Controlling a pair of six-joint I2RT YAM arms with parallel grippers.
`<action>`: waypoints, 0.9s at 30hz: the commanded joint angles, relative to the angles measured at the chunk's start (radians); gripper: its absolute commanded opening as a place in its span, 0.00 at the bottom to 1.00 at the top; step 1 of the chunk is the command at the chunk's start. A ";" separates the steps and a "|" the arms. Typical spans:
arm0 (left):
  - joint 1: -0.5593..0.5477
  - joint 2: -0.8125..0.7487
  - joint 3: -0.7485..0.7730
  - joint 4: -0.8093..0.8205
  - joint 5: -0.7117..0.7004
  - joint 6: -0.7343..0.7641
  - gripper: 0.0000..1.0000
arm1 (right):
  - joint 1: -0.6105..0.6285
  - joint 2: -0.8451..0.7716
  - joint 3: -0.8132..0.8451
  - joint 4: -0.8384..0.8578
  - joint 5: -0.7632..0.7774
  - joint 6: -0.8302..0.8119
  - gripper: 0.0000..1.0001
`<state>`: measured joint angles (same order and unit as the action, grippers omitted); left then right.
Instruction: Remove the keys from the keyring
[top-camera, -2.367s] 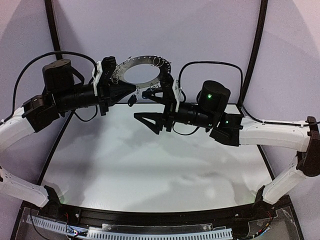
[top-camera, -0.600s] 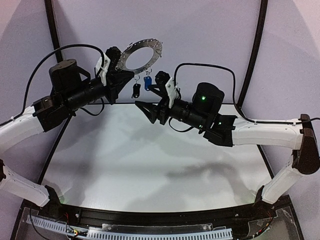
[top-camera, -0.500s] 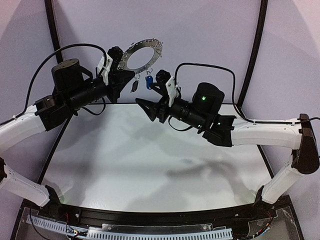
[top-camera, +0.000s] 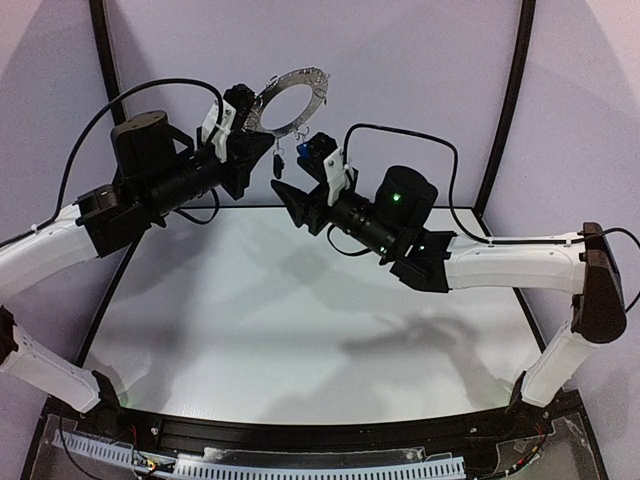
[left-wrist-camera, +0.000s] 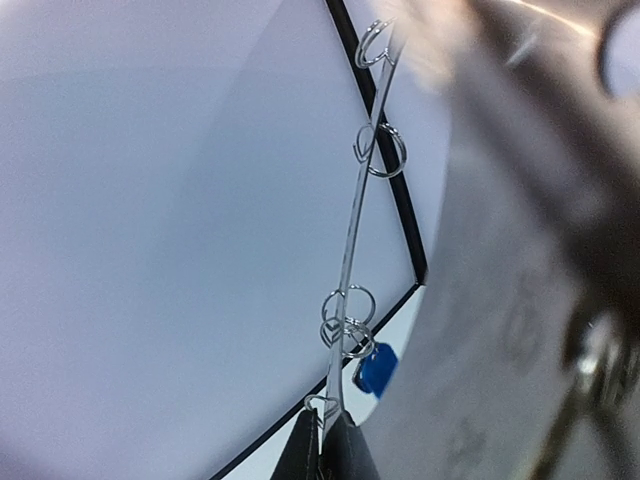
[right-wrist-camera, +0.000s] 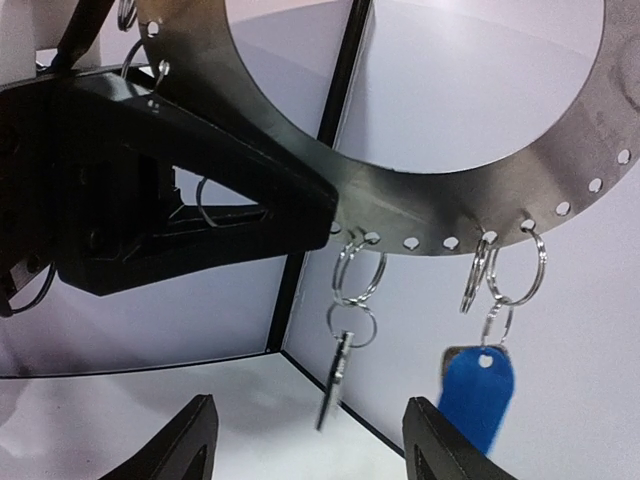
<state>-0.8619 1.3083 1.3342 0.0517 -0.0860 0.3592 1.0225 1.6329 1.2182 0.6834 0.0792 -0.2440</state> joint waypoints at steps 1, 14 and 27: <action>-0.014 0.000 0.039 0.032 -0.018 0.012 0.01 | 0.010 0.014 0.031 0.062 0.022 0.017 0.65; -0.018 0.022 0.049 0.049 -0.062 -0.004 0.01 | 0.011 -0.025 0.014 0.049 0.056 0.007 0.65; -0.036 0.056 0.093 0.033 -0.146 0.001 0.01 | 0.016 -0.028 0.007 0.040 0.007 0.025 0.64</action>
<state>-0.8795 1.3586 1.3834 0.0528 -0.1871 0.3580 1.0233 1.6184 1.2236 0.7036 0.0963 -0.2260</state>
